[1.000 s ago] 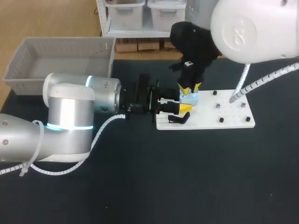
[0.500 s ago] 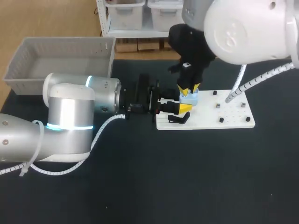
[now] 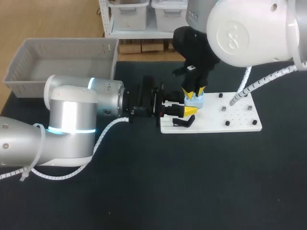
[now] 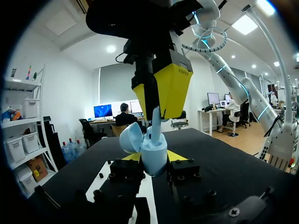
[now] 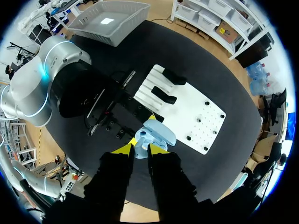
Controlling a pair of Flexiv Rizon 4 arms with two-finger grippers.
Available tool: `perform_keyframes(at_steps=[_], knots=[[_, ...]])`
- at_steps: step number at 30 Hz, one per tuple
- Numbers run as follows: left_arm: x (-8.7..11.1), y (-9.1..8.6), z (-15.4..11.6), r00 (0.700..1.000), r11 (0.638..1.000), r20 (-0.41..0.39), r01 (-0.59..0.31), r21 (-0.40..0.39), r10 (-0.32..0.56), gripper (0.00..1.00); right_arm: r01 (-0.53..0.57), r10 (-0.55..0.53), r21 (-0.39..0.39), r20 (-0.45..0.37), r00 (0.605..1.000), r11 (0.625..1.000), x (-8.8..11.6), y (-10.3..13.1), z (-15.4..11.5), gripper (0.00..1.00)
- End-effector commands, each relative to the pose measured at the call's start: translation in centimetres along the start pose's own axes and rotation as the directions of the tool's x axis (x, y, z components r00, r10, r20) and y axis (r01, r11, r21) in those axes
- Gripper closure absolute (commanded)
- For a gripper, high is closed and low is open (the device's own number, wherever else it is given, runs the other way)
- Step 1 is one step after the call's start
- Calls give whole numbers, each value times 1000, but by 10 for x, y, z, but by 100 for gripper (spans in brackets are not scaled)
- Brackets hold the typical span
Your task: Pick up each earbud case from the left stands, insert the matching earbuds, close the lid, and place the case in the box.
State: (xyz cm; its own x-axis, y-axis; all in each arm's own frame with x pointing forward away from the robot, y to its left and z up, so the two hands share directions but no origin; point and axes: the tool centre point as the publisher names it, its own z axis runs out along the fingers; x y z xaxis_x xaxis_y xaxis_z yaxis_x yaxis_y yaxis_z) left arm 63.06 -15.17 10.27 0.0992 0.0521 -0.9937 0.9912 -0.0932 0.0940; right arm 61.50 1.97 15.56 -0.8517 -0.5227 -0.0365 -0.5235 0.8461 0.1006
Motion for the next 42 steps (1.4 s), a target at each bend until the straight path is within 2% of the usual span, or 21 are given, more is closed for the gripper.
perform_keyframes(at_steps=[1, 28, 31, 32, 33, 42], knots=[[1, -1, 0, 1000, 1000, 1, -1, -4, 1, 100, -1, 1, -1, -3, 1000, 1000, -2, -1, 3, 100], [1, -1, 0, 1000, 1000, 1, -1, -4, 1, 100, 2, -1, 8, -30, 1000, 1000, -8, -5, 14, 100], [1, -1, 0, 1000, 1000, 1, -1, -4, 1, 100, 2, -2, 4, -30, 1000, 1000, -7, -5, 14, 40], [1, -1, 0, 1000, 1000, 1, -1, -4, 1, 100, 2, -2, 4, -30, 1000, 1000, -6, -5, 13, 5], [1, -1, 0, 1000, 1000, 1, -1, -4, 1, 100, 4, -4, 1, -27, 1000, 1000, -4, -5, 12, 0], [1, -1, 0, 1000, 1000, 1, -1, -4, 1, 100, 6, -5, -39, 26, 1000, 999, 13, -4, -16, 0]])
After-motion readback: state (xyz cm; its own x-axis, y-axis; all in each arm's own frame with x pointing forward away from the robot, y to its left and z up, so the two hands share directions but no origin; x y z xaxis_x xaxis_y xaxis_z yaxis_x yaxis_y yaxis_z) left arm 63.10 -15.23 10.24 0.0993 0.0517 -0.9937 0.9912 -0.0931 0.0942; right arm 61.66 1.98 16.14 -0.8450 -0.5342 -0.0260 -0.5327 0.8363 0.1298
